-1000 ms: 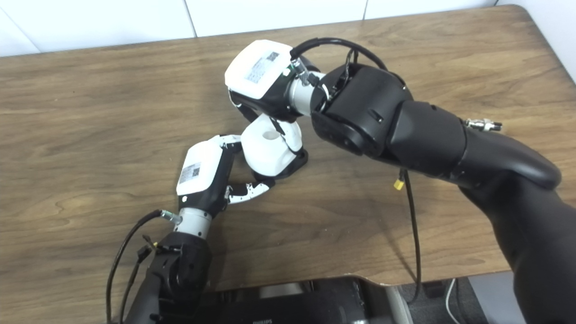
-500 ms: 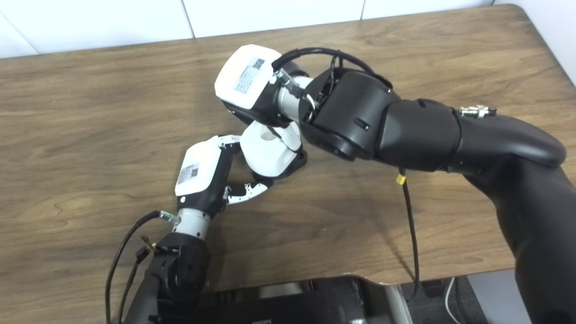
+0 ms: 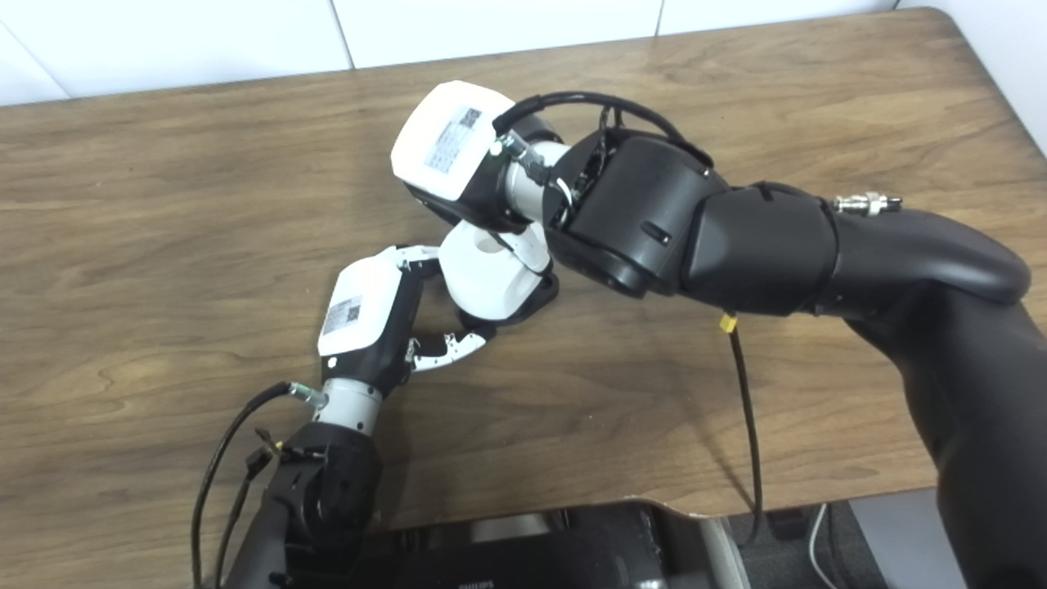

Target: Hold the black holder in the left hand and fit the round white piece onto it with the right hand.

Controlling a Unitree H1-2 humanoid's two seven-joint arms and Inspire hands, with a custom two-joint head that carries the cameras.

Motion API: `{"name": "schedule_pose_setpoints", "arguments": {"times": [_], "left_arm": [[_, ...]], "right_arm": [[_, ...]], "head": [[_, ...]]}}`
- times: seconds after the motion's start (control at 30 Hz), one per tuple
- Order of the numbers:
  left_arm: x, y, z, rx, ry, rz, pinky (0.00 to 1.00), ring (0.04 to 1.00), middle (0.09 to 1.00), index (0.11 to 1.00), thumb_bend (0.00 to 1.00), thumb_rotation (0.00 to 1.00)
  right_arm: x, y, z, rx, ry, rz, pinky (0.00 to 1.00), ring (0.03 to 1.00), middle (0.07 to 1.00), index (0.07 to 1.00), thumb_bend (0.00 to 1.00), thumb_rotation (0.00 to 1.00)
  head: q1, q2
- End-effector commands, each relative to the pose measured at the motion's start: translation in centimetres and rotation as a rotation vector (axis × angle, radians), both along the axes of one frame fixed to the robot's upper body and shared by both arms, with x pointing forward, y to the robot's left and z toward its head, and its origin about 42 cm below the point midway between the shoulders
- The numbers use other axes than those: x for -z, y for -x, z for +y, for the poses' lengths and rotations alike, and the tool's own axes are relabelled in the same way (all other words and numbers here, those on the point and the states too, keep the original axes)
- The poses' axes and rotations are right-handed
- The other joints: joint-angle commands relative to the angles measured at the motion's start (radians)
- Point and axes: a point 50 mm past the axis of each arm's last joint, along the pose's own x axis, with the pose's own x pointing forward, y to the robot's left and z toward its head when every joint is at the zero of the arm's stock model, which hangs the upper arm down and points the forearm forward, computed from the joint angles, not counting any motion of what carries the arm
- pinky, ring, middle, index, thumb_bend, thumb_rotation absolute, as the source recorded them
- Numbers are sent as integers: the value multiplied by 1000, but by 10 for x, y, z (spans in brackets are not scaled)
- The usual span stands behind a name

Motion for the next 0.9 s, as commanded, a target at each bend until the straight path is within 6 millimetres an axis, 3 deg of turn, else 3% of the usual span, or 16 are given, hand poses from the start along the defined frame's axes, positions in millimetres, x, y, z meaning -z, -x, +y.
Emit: {"name": "schedule_pose_setpoints", "arguments": {"times": [0.0, 0.27, 0.57, 0.87], "left_arm": [[-15, -3, -3, 2, 24, -74, 887, 811, 751, 483, 519, 56], [-15, -3, -4, -1, 27, -74, 884, 813, 751, 483, 520, 55], [-13, -4, -3, -1, 19, -69, 879, 801, 749, 483, 520, 56], [-13, -3, -1, 2, 16, -69, 873, 801, 748, 483, 519, 56]], "right_arm": [[13, -2, -11, 76, 72, 116, 601, 815, 707, 485, 522, 128], [11, -5, -14, 95, 28, 148, 616, 820, 710, 485, 522, 127], [-18, -12, -21, 91, -82, 157, 657, 864, 760, 483, 524, 134], [-38, -17, -25, 74, -72, 131, 643, 863, 753, 480, 525, 136]], "head": [[-1, 0], [-1, 0], [1, -5], [-4, -2]]}}
